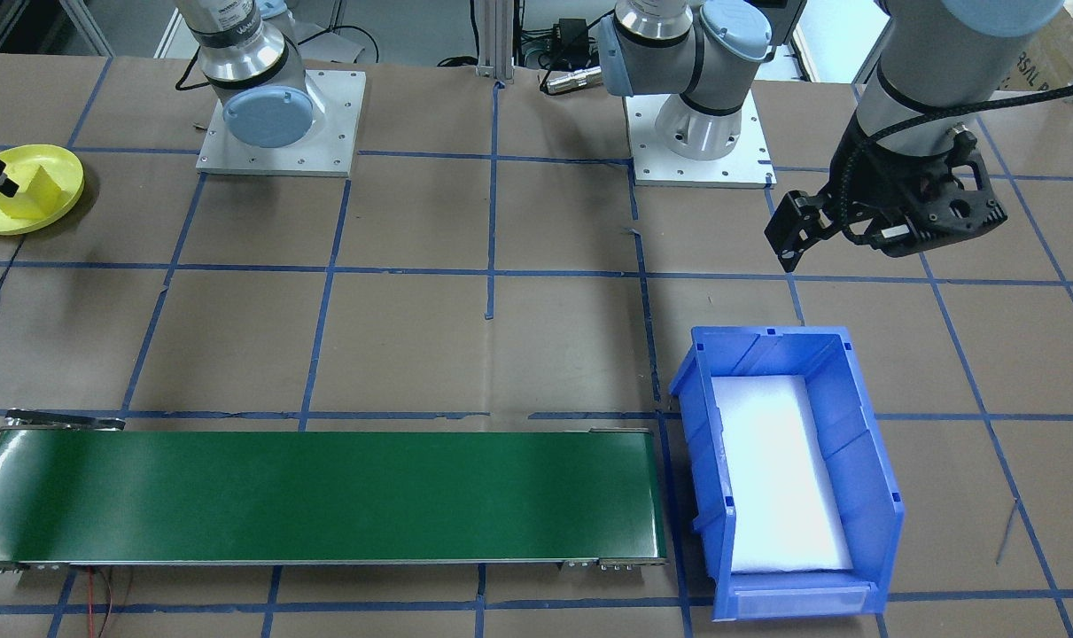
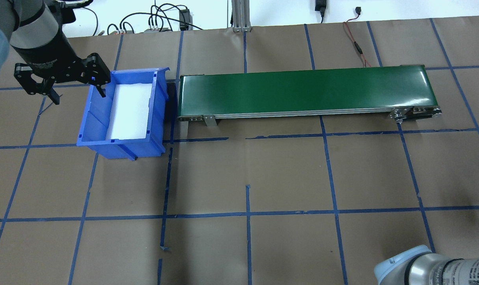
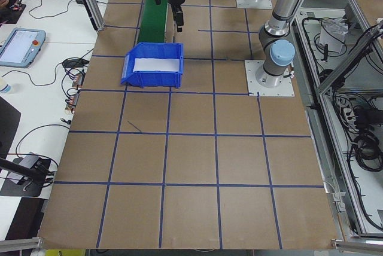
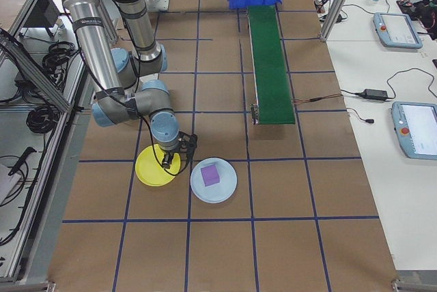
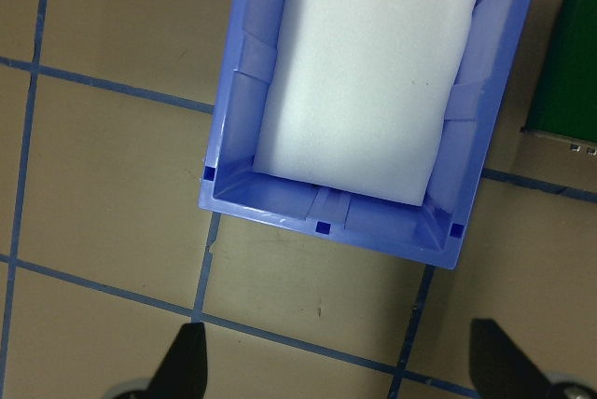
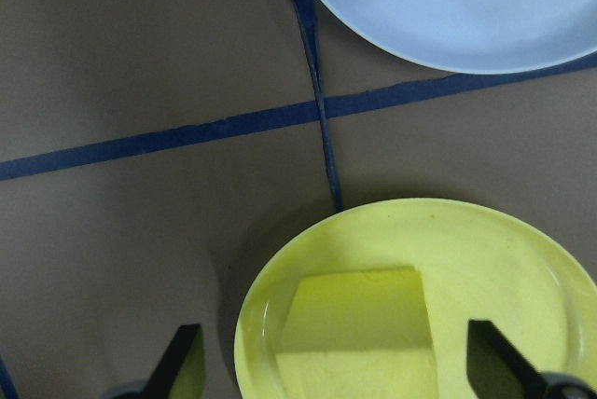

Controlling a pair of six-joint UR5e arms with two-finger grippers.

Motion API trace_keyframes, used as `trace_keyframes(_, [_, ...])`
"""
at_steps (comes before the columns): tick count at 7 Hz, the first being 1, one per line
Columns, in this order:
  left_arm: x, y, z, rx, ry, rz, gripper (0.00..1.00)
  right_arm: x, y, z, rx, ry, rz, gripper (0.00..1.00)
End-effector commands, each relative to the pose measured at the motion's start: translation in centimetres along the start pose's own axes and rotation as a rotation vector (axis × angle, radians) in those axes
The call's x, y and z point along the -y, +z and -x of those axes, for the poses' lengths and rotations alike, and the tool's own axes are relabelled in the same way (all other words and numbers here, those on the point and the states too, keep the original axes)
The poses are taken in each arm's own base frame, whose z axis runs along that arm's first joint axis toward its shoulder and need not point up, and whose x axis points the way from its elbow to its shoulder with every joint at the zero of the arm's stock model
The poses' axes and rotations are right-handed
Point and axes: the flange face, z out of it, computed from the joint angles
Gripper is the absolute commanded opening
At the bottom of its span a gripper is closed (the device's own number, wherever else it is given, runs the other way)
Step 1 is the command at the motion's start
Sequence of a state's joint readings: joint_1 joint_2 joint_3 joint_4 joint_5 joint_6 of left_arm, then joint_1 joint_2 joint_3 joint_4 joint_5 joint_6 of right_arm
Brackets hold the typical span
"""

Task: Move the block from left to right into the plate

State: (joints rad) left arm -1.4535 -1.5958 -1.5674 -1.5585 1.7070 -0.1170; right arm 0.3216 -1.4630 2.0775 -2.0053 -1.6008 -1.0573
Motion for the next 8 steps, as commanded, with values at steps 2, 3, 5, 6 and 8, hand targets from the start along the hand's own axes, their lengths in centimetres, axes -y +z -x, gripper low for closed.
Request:
trace_keyframes(2, [0.0, -0.4, 0.0, -0.001, -0.001, -0.008, 1.0, 1.9, -4.5, 0.1, -0.072, -0.01, -0.057, 1.0])
trace_keyframes(3, [0.0, -0.2, 0.1, -0.002, -0.001, -0.003, 1.0, 6.0, -7.8, 2.8, -0.141, -0.101, -0.086, 1.0])
trace_keyframes(5, [-0.2, 0.2, 0.1, 0.001, -0.001, 0.005, 1.0, 12.9, -9.0, 14.3, -0.17, -0.164, -0.098, 1.0])
trace_keyframes(6, [-0.1, 0.0, 0.1, 0.0, -0.002, 0.0, 1.0, 14.4, -9.8, 21.1, -0.193, -0.159, -0.118, 1.0])
trace_keyframes(8, [-0.1, -0.2, 0.0, -0.002, -0.001, -0.003, 1.0, 13.4, -11.5, 32.6, -0.188, -0.182, -0.109, 1.0])
